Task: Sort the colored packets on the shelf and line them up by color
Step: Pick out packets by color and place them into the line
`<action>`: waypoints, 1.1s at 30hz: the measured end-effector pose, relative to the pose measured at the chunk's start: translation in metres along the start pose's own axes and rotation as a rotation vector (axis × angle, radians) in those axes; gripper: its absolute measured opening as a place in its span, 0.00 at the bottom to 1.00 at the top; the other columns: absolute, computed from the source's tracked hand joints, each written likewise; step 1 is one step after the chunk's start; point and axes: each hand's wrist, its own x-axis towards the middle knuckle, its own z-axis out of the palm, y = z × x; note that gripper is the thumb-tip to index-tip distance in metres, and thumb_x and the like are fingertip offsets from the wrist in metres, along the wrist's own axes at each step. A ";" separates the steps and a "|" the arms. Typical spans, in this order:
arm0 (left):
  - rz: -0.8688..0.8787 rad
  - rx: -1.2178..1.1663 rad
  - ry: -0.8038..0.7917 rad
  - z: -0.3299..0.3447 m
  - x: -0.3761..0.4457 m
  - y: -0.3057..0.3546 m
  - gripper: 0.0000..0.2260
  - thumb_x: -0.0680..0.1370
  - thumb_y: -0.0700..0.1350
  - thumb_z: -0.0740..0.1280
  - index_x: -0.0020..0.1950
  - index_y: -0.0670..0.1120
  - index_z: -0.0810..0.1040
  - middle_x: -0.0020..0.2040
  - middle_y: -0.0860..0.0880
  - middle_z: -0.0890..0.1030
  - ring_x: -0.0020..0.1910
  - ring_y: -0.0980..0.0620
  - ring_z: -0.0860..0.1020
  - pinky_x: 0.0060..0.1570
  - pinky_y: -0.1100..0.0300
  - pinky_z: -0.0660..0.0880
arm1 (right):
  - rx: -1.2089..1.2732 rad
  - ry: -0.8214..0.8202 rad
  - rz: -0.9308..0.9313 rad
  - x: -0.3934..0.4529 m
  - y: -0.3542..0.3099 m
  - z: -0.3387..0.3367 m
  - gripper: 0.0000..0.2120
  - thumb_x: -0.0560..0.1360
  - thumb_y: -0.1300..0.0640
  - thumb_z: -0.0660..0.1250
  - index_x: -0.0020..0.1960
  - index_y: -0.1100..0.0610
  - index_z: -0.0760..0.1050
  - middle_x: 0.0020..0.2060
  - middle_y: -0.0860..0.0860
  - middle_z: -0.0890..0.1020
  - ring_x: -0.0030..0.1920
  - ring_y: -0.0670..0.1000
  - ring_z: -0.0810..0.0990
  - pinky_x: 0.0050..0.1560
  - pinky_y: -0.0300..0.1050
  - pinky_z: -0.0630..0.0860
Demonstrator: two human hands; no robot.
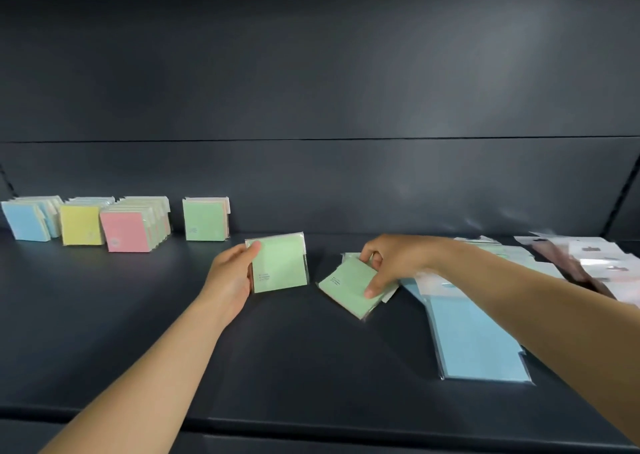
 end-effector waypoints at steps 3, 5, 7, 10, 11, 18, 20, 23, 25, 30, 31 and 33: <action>0.013 0.027 -0.023 0.000 -0.002 -0.001 0.07 0.80 0.42 0.61 0.47 0.42 0.77 0.46 0.45 0.82 0.44 0.49 0.81 0.51 0.50 0.76 | 0.073 -0.001 0.002 0.003 -0.002 0.003 0.21 0.65 0.53 0.77 0.55 0.51 0.75 0.40 0.43 0.75 0.43 0.46 0.74 0.45 0.38 0.69; 0.022 0.037 -0.034 0.001 -0.003 0.000 0.07 0.81 0.41 0.61 0.47 0.42 0.77 0.45 0.45 0.83 0.43 0.50 0.81 0.51 0.50 0.76 | 0.086 0.024 -0.006 0.003 -0.005 0.005 0.17 0.67 0.56 0.76 0.53 0.56 0.77 0.40 0.45 0.77 0.41 0.45 0.74 0.42 0.38 0.69; 0.031 0.042 -0.048 0.001 -0.005 0.000 0.08 0.81 0.41 0.61 0.46 0.43 0.78 0.44 0.46 0.83 0.41 0.51 0.82 0.51 0.50 0.77 | 0.065 0.023 0.005 0.002 -0.008 0.006 0.21 0.68 0.56 0.76 0.57 0.63 0.76 0.44 0.50 0.81 0.38 0.44 0.75 0.43 0.39 0.68; 0.029 0.044 -0.067 0.001 -0.006 0.000 0.08 0.81 0.41 0.61 0.46 0.43 0.78 0.44 0.46 0.83 0.41 0.50 0.81 0.52 0.51 0.76 | 0.000 -0.015 0.048 -0.003 -0.014 0.002 0.30 0.66 0.49 0.76 0.62 0.64 0.74 0.54 0.55 0.82 0.46 0.50 0.77 0.55 0.47 0.73; 0.029 0.041 -0.068 0.000 -0.006 0.000 0.08 0.81 0.41 0.61 0.45 0.43 0.78 0.43 0.46 0.83 0.41 0.50 0.81 0.52 0.51 0.76 | -0.036 -0.031 0.067 -0.002 -0.016 0.001 0.31 0.65 0.46 0.76 0.61 0.63 0.75 0.55 0.54 0.82 0.51 0.53 0.78 0.58 0.47 0.73; 0.028 0.022 -0.092 -0.002 -0.002 0.000 0.08 0.80 0.41 0.61 0.45 0.42 0.78 0.43 0.46 0.83 0.41 0.50 0.81 0.46 0.55 0.77 | -0.175 -0.089 0.185 0.005 -0.032 0.002 0.25 0.59 0.40 0.78 0.37 0.60 0.75 0.34 0.51 0.72 0.37 0.52 0.67 0.38 0.43 0.64; 0.020 0.028 -0.117 -0.007 0.000 0.001 0.08 0.80 0.41 0.61 0.46 0.41 0.78 0.44 0.45 0.83 0.42 0.50 0.81 0.47 0.54 0.77 | -0.131 -0.107 0.216 0.002 -0.035 0.003 0.24 0.60 0.44 0.78 0.30 0.55 0.65 0.29 0.51 0.66 0.32 0.52 0.62 0.34 0.43 0.58; 0.005 0.047 -0.143 -0.025 0.007 0.007 0.08 0.80 0.41 0.62 0.46 0.40 0.78 0.47 0.43 0.83 0.45 0.48 0.81 0.54 0.50 0.76 | -0.029 -0.102 0.215 -0.002 -0.043 0.001 0.19 0.63 0.51 0.78 0.37 0.55 0.68 0.30 0.48 0.70 0.31 0.50 0.67 0.33 0.40 0.64; -0.003 0.049 -0.143 -0.042 0.014 0.013 0.07 0.80 0.41 0.62 0.46 0.41 0.78 0.46 0.44 0.83 0.45 0.48 0.81 0.54 0.50 0.75 | 0.120 -0.049 0.179 -0.005 -0.054 0.000 0.14 0.67 0.58 0.77 0.45 0.55 0.72 0.38 0.48 0.77 0.36 0.48 0.76 0.39 0.38 0.72; -0.003 0.035 -0.196 -0.091 0.037 0.031 0.06 0.79 0.40 0.63 0.46 0.40 0.79 0.48 0.44 0.83 0.47 0.49 0.81 0.54 0.55 0.75 | 0.693 0.279 -0.055 0.011 -0.104 0.023 0.10 0.68 0.69 0.73 0.45 0.60 0.78 0.41 0.55 0.84 0.39 0.50 0.82 0.43 0.40 0.80; -0.008 0.032 -0.212 -0.100 0.042 0.034 0.06 0.79 0.40 0.63 0.47 0.40 0.79 0.48 0.43 0.83 0.47 0.49 0.81 0.54 0.55 0.76 | 0.775 0.345 -0.059 0.019 -0.117 0.032 0.09 0.68 0.70 0.73 0.45 0.60 0.78 0.41 0.56 0.84 0.40 0.52 0.83 0.46 0.44 0.79; -0.024 0.027 -0.247 -0.116 0.051 0.037 0.07 0.79 0.40 0.63 0.50 0.39 0.79 0.49 0.43 0.83 0.48 0.48 0.81 0.54 0.55 0.76 | 0.906 0.451 -0.040 0.037 -0.143 0.052 0.09 0.68 0.69 0.73 0.46 0.61 0.79 0.42 0.57 0.85 0.41 0.52 0.83 0.45 0.43 0.80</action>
